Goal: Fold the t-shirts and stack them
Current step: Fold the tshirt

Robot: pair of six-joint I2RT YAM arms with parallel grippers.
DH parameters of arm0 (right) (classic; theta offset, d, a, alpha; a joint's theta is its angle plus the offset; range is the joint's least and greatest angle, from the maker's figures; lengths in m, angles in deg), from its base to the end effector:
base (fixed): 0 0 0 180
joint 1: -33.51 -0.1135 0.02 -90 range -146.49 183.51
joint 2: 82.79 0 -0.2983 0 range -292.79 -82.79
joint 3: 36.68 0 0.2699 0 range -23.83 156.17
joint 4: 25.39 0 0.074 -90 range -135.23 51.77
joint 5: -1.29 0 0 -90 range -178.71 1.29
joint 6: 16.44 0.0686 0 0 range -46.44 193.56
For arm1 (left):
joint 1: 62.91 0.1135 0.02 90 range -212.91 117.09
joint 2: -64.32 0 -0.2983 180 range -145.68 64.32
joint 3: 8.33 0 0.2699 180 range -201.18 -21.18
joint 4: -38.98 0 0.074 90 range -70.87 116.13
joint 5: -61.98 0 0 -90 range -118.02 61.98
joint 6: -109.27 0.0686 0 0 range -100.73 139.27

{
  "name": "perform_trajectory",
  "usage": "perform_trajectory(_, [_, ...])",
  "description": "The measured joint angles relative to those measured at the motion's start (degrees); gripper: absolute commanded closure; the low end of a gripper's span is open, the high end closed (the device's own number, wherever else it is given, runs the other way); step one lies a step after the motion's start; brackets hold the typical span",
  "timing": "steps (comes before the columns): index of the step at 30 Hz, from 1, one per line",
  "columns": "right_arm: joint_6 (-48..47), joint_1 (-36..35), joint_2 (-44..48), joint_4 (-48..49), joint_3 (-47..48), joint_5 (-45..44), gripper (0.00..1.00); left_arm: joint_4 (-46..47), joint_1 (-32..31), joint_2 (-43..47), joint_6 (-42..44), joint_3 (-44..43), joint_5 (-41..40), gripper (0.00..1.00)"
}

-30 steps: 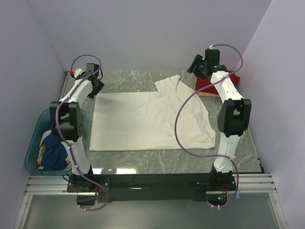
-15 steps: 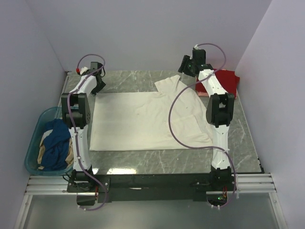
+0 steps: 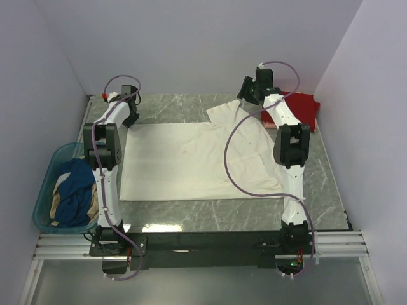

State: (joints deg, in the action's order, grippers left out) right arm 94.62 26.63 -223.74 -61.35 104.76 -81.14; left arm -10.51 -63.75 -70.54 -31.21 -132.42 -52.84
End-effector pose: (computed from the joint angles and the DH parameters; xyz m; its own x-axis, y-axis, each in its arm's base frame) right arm 0.6315 0.0853 0.2213 -0.6186 0.2842 -0.7326 -0.0032 0.9314 0.3640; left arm 0.5635 0.0205 0.1562 -0.4021 -0.6943 -0.5968 -0.7938 0.5893 -0.1507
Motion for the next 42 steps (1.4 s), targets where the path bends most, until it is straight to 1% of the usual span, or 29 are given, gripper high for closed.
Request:
perform_trajectory(1, [0.35, 0.00, -0.07, -0.04, 0.00, 0.04, 0.37, 0.00, 0.02, 0.00, 0.02, 0.02, 0.00, 0.73])
perform_trajectory(3, [1.27, 0.04, -0.31, -0.02, 0.00, 0.17, 0.37, 0.04, 0.02, -0.02, -0.17, 0.15, -0.04, 0.77])
perform_trajectory(4, [2.01, 0.17, -0.55, 0.00, 0.00, 0.20, 0.37, 0.07, 0.00, -0.02, -0.22, 0.24, -0.11, 0.83])
perform_trajectory(10, [7.54, 0.83, -2.45, -0.02, 0.00, 0.79, 0.37, 0.74, 0.00, -0.02, -0.26, 0.68, -0.31, 0.94])
perform_trajectory(14, [11.02, 1.64, -3.65, -0.04, 0.00, 0.94, 0.38, 1.42, 0.00, -0.02, -0.24, 0.79, -0.28, 0.97])
perform_trajectory(20, [15.65, 2.05, -3.98, 1.31, 0.00, 2.73, 0.46, 1.75, 0.00, -0.02, -0.22, 1.01, -0.28, 0.99])
perform_trajectory(22, [17.11, 2.03, -4.44, 2.62, 0.00, 3.65, 0.47, 1.84, 0.00, 0.00, -0.22, 1.05, -0.26, 0.99])
perform_trajectory(28, [21.35, 2.03, -8.41, 5.81, 0.04, 5.88, 0.52, 2.01, 0.00, 0.00, -0.22, 1.16, -0.28, 0.99])
perform_trajectory(31, [22.91, 2.03, -9.11, 7.10, 0.04, 6.73, 0.57, 2.34, 0.02, 0.02, -0.20, 1.33, -0.28, 0.99])
perform_trajectory(32, [23.23, 2.03, -9.11, 7.32, 0.02, 6.82, 0.62, 2.45, 0.02, 0.04, -0.20, 1.38, -0.28, 0.99])
perform_trajectory(34, [24.04, 2.03, -9.11, 8.02, -0.26, 6.97, 0.67, 2.97, 0.02, 0.07, -0.22, 1.53, -0.31, 0.99])
perform_trajectory(35, [24.46, 2.03, -9.11, 8.37, -0.39, 7.13, 0.72, 3.19, 0.02, 0.11, -0.20, 1.64, -0.31, 0.99])
perform_trajectory(37, [25.20, 2.03, -9.31, 8.98, -0.42, 7.30, 0.78, 3.37, 0.09, 0.13, -0.20, 1.68, -0.28, 0.99])
perform_trajectory(38, [25.57, 2.03, -9.33, 9.18, -0.42, 7.39, 0.84, 3.43, 0.13, 0.13, -0.20, 1.70, -0.26, 0.99])
perform_trajectory(40, [26.05, 2.03, -9.33, 9.49, -0.44, 7.58, 0.88, 3.48, 0.17, 0.13, -0.22, 1.73, -0.26, 0.99])
perform_trajectory(41, [26.21, 2.03, -9.33, 9.84, -0.59, 7.58, 0.93, 3.48, 0.17, 0.13, -0.22, 1.73, -0.24, 0.99])
perform_trajectory(42, [26.23, 2.03, -9.31, 10.36, -0.94, 7.56, 0.94, 3.50, 0.17, 0.13, -0.20, 1.73, -0.22, 0.99])
